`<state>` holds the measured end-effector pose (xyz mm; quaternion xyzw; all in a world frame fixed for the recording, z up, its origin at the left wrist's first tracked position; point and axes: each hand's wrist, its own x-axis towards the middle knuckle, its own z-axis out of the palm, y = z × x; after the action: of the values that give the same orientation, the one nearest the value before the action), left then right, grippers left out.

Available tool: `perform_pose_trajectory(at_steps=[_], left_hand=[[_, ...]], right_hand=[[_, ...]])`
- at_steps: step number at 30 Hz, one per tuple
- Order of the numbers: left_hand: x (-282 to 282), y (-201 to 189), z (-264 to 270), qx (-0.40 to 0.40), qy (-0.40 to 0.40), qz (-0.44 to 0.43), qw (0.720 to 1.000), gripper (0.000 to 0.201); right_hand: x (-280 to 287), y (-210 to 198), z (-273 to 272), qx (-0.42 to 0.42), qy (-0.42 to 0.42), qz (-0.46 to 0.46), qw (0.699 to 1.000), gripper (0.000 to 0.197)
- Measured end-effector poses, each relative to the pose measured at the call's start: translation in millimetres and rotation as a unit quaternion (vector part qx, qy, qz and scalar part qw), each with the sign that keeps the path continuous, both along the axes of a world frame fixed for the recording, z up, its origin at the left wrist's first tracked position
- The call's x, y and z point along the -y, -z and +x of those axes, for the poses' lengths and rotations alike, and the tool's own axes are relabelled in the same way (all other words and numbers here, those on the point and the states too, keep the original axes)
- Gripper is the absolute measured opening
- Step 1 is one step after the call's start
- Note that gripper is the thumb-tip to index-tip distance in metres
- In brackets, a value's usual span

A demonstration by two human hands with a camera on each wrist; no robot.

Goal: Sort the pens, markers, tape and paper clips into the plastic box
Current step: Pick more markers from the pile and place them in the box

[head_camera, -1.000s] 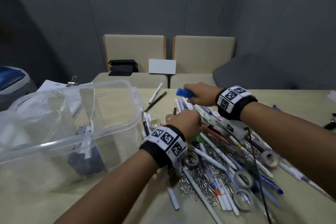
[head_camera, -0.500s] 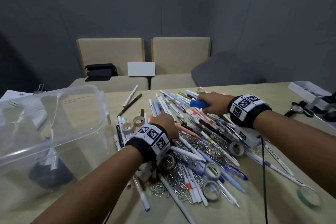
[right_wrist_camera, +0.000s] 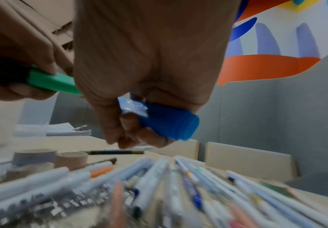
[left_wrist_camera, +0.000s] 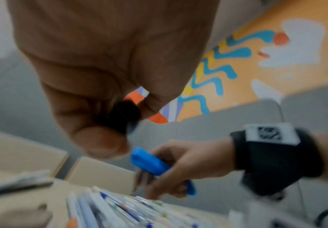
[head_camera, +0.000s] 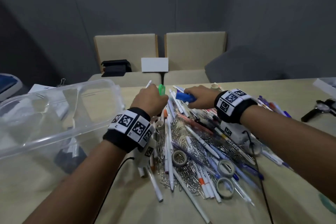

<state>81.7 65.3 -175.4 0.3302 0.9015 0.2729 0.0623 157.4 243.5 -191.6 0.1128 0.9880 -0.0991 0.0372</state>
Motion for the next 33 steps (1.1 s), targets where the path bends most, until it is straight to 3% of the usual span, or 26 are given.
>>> perform_pose_trajectory(at_steps=[5,9,13,18,22,25,30,33], left_hand=[[35,27,14,0.121,-0.007,0.012,0.993,0.026],[60,56,26,0.101,-0.002,-0.078,0.992,0.014],[68,64,27,0.099,0.013,-0.144,0.984,0.019],[73,63,24,0.11,0.019,-0.139,0.984,0.009],[78,46,33,0.094,0.032,-0.073,0.992,0.029],[89,15,50,0.023,0.059,0.016,0.998,0.037],[133,-57,53,-0.044,0.026,0.196,0.979,0.031],[166,-78,14,-0.117,-0.073,0.205,0.969,0.026]], right_hand=[[39,8,-33,0.028,-0.078,0.012,0.996,0.03],[51,27,-36,0.098,-0.116,-0.013,0.988,0.035],[37,37,-24,0.112,-0.095,-0.038,0.988,0.027],[24,36,-10,0.128,-0.081,-0.027,0.988,0.03],[23,16,-12,0.058,-0.062,-0.064,0.994,0.032],[32,-12,-22,-0.016,-0.036,-0.167,0.985,0.036],[90,-61,-42,-0.11,-0.051,-0.358,0.926,0.054],[140,-83,-53,-0.133,-0.068,-0.415,0.897,0.052]])
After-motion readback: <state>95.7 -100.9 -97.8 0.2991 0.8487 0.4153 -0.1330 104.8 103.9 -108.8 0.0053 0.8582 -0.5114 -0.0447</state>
